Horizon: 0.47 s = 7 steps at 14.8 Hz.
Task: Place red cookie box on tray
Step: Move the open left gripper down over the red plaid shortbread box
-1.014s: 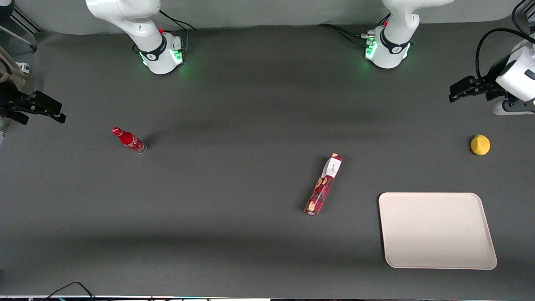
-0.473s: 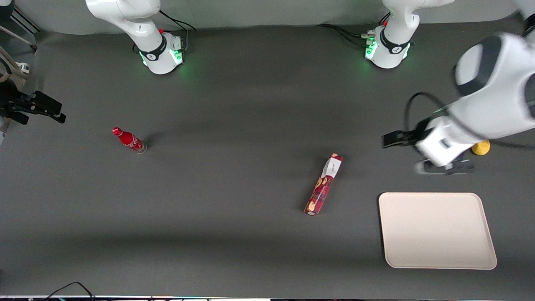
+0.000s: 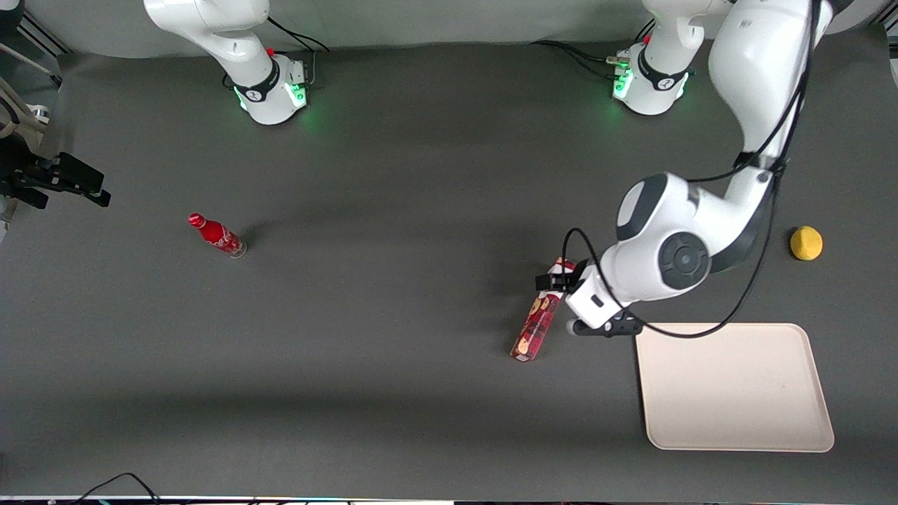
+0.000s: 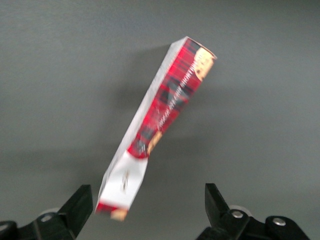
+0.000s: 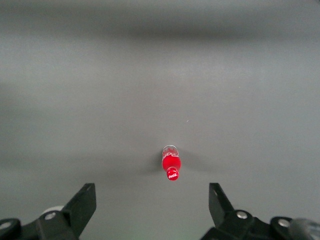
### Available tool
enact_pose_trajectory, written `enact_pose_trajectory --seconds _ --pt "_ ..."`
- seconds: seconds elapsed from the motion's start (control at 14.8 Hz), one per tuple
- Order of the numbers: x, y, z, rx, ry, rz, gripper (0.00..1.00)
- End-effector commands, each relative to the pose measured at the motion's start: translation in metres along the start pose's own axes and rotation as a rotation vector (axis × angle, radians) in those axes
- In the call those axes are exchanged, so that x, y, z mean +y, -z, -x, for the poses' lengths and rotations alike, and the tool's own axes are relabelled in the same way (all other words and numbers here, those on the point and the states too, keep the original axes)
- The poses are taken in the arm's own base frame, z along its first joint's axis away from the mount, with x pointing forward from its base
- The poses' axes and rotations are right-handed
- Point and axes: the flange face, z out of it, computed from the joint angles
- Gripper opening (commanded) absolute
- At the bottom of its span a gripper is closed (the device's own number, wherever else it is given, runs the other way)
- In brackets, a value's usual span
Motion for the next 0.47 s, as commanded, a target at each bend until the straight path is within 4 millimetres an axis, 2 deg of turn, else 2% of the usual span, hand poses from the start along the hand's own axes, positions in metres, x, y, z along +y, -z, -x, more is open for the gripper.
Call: enact_pose_trajectory --seconds 0.0,0.14,0.2,0.27,0.34,0.41 --pt "-0.001 -0.051 -0.015 0.054 -0.001 -0.001 1.00" --pt "-0.004 -0.080 -0.018 0.061 -0.014 -0.006 1.00" --pt "-0.002 -0.092 -0.012 0.066 -0.032 -0.018 1.00" --pt "-0.004 -0.101 -0.008 0.065 -0.020 -0.018 0.84" --pt "-0.004 -0.104 -0.006 0.061 0.002 -0.020 0.32" --pt "-0.005 -0.105 -0.005 0.053 0.014 -0.026 0.00"
